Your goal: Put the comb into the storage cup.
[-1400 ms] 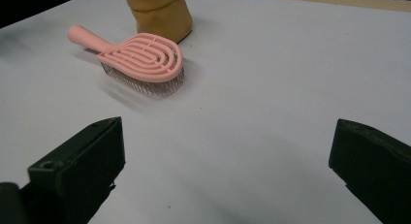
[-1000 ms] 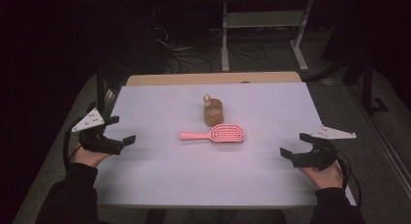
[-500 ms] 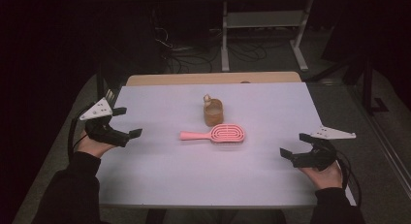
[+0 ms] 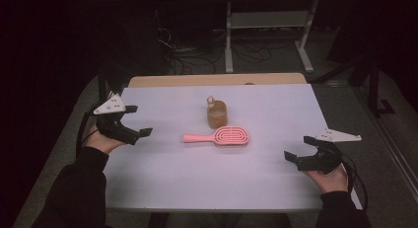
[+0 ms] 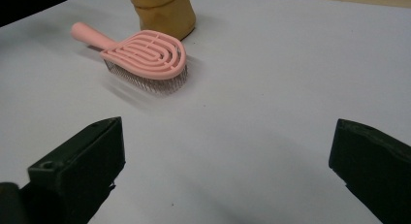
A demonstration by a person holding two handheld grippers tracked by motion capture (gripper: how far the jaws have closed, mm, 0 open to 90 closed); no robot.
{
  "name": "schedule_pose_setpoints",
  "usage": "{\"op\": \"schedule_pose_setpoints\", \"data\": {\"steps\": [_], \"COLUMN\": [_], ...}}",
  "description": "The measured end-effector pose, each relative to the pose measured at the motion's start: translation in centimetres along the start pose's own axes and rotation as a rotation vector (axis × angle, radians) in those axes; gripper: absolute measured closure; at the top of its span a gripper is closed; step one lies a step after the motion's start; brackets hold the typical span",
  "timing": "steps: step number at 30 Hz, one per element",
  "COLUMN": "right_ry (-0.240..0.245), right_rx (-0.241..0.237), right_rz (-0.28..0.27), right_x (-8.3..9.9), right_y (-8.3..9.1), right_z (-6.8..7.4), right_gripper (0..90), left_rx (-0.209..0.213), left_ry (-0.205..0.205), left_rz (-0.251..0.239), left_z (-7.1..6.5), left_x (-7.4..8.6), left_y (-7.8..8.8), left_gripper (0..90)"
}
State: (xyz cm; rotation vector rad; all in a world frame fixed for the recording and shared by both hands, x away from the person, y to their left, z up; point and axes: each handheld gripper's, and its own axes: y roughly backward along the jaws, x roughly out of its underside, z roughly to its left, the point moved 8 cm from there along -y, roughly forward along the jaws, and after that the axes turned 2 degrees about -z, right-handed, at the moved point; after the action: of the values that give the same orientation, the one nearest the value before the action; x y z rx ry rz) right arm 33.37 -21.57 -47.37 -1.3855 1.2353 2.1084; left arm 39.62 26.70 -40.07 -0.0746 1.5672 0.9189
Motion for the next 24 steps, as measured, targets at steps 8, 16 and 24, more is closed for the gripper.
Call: {"op": "schedule_pose_setpoints", "data": {"steps": [8, 16, 24], "right_ry": [0.001, 0.001, 0.007], "right_rx": [-0.006, -0.007, -0.01], "right_rz": [0.004, 0.005, 0.006], "right_x": [0.0, 0.1, 0.1], "right_y": [-0.1, -0.1, -0.1], "right_z": [0.1, 0.1, 0.1], "right_gripper": [0.0, 0.0, 0.0], "left_rx": [0.037, 0.066, 0.087], "left_ry": [-0.018, -0.023, -0.03], "left_rz": [0.024, 0.051, 0.07], "left_z": [-0.3, -0.6, -0.8], "left_x": [-0.3, -0.6, -0.7], "left_y": [-1.7, -3.4, -5.0], "left_gripper": [0.0, 0.0, 0.0]}}
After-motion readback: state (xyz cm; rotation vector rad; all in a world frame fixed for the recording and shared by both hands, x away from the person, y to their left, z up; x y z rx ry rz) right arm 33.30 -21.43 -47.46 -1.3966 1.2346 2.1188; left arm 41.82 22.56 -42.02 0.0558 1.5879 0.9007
